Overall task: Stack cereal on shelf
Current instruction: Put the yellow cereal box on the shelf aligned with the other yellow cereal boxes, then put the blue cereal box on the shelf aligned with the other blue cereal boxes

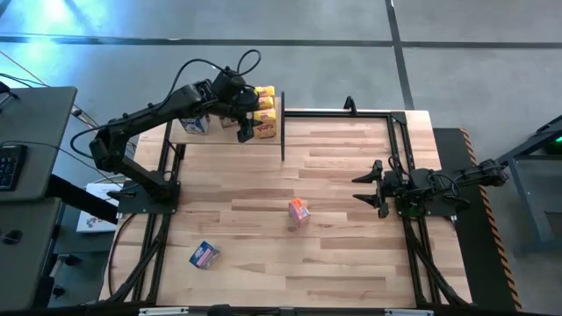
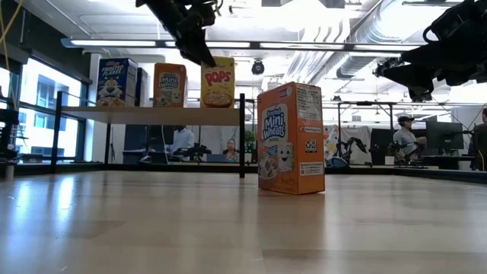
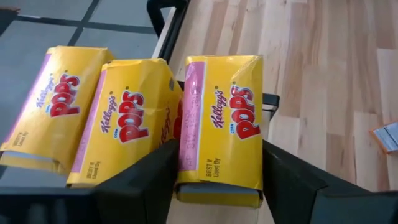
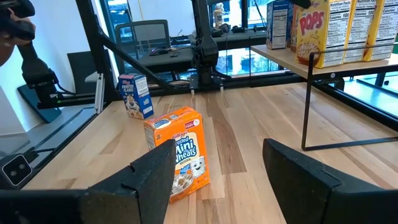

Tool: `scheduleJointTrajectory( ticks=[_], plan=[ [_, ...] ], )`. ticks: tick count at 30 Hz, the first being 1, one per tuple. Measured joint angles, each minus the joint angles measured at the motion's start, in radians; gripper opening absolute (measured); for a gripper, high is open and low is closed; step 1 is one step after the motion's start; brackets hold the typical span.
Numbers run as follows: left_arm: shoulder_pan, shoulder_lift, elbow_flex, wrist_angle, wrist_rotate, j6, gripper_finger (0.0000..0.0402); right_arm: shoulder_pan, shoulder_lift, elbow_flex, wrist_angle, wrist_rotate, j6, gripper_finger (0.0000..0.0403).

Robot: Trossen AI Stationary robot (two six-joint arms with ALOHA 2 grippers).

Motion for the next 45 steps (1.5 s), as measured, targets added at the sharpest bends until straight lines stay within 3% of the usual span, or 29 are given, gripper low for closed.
scheduleJointTrajectory(
  ticks=[18, 27, 36, 45],
  plan=[
    [-0.043, -0.070, -0.001, -0.017, -0.050, -0.035, 0.0219, 0.000, 0.000, 0.000, 0.000, 0.000, 0.000, 0.0234],
    [-0.114, -0.150, -0.001, -0.055, -0.155, -0.104, 0.0219, 0.000, 0.000, 0.000, 0.000, 0.000, 0.000, 0.0234],
    [-0.260, -0.232, -0.001, -0.214, -0.291, -0.292, 0.0219, 0.000, 0.000, 0.000, 0.000, 0.000, 0.000, 0.0234],
    [-0.432, -0.249, -0.001, -0.423, -0.306, -0.637, 0.0219, 0.000, 0.000, 0.000, 0.000, 0.000, 0.000, 0.0234]
  ],
)
